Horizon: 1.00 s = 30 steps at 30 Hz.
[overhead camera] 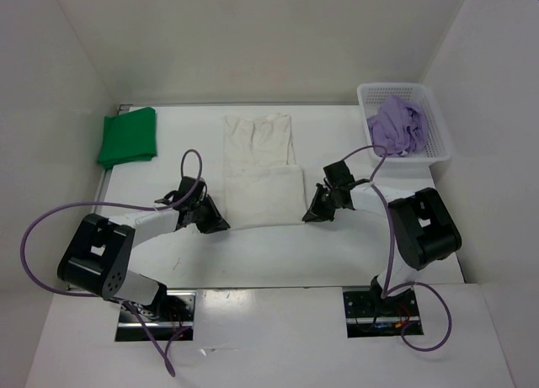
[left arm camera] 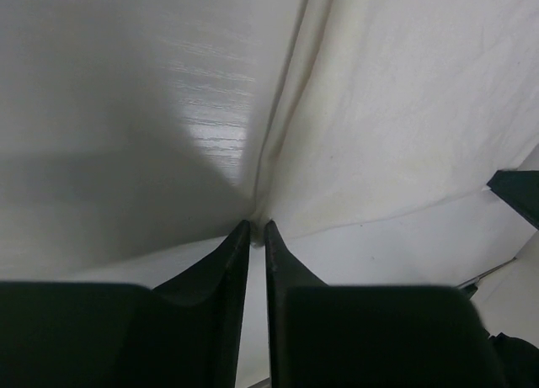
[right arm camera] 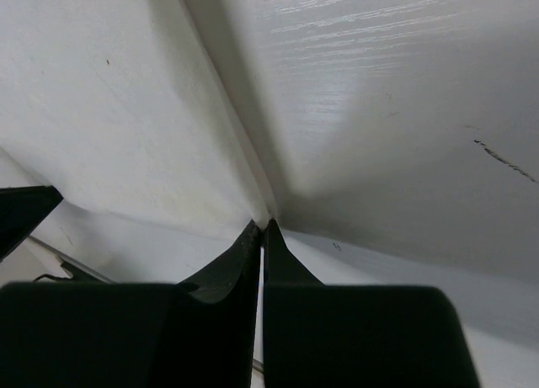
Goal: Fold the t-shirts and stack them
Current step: Grab one side of the 2/3 rectangular tshirt with both arms, then fold the long partially folded tshirt into a neat square
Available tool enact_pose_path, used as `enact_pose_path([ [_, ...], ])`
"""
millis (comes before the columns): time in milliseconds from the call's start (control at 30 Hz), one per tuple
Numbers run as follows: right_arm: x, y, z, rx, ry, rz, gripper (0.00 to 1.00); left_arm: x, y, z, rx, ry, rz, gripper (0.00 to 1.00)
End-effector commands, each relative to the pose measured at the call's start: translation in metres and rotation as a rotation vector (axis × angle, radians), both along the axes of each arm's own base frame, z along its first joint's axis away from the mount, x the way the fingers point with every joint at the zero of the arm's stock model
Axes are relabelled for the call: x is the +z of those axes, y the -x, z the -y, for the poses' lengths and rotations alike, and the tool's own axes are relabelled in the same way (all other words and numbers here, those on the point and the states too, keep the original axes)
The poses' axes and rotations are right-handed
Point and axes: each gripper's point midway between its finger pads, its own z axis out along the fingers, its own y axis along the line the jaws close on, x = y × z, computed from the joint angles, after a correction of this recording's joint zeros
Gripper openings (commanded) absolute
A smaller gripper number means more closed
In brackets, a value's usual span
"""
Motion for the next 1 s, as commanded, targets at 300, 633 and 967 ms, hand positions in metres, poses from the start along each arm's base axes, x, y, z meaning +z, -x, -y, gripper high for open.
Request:
enact_pose_path([
  [300,0.018,0.038,-0.001,0.026,0.011,0.026,0.01,0.042,0.003,-0.001,-0.043,0.003,0.101,0.00],
  [633,0.089,0.101,-0.007,0.019,-0.111,0.033,0.01,0.107,0.076,-0.001,-0.073,0.146,0.053,0.00],
  [967,0.139,-0.048,0.012,0.021,-0.070,0.262,0.01,0.166,-0.075,-0.013,0.009,0.057,0.316,0.00],
])
